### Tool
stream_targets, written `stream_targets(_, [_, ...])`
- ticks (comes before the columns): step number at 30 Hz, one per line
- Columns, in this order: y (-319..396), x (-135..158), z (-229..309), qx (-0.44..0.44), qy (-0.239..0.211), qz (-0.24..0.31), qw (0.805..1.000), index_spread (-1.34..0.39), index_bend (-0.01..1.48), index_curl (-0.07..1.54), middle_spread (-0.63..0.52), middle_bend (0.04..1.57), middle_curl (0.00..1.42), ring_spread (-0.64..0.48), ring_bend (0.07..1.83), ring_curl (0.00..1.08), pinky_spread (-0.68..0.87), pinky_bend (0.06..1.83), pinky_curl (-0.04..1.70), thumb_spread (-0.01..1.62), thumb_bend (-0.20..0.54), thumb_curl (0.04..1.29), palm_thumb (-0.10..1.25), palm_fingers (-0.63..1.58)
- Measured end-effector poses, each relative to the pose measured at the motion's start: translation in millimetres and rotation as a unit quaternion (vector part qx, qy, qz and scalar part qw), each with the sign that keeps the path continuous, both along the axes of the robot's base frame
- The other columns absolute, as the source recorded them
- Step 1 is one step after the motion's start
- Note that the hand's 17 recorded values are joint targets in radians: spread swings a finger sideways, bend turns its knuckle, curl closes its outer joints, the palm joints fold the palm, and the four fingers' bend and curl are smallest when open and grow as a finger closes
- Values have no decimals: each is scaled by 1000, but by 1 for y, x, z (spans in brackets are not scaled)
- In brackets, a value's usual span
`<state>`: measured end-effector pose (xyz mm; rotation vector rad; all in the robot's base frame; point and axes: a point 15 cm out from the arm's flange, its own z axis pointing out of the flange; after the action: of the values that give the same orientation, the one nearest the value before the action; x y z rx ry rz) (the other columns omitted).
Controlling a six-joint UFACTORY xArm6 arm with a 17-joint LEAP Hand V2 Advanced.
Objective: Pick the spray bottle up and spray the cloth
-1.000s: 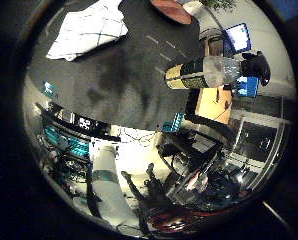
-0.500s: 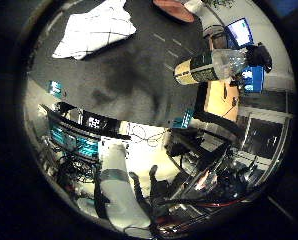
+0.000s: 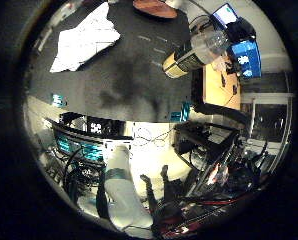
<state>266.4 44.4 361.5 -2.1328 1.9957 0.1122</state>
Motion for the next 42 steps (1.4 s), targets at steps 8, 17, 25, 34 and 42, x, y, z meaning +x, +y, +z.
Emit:
stream_targets(8, [-25,1,11,17,-12,-45,999,-334,167,344,78,191,316,191,197,186,400,221,306,1162,-24,287,653,206])
stream_targets(17, [-42,3,29,71,-41,-64,995,-277,150,293,160,173,294,204,237,231,401,326,339,1109,-37,260,467,73])
stream_targets(25, [-57,6,42,108,-81,-78,988,-262,154,278,197,181,278,220,238,245,382,391,343,1046,-33,249,322,-24])
stream_targets(34, [-80,9,53,148,-131,-95,976,-251,153,255,206,179,272,216,212,251,351,359,327,1026,-30,249,228,-46])
stream_targets(42, [-97,12,63,155,-163,-112,968,-350,172,276,172,172,260,205,192,247,330,319,321,1016,-26,254,196,-33])
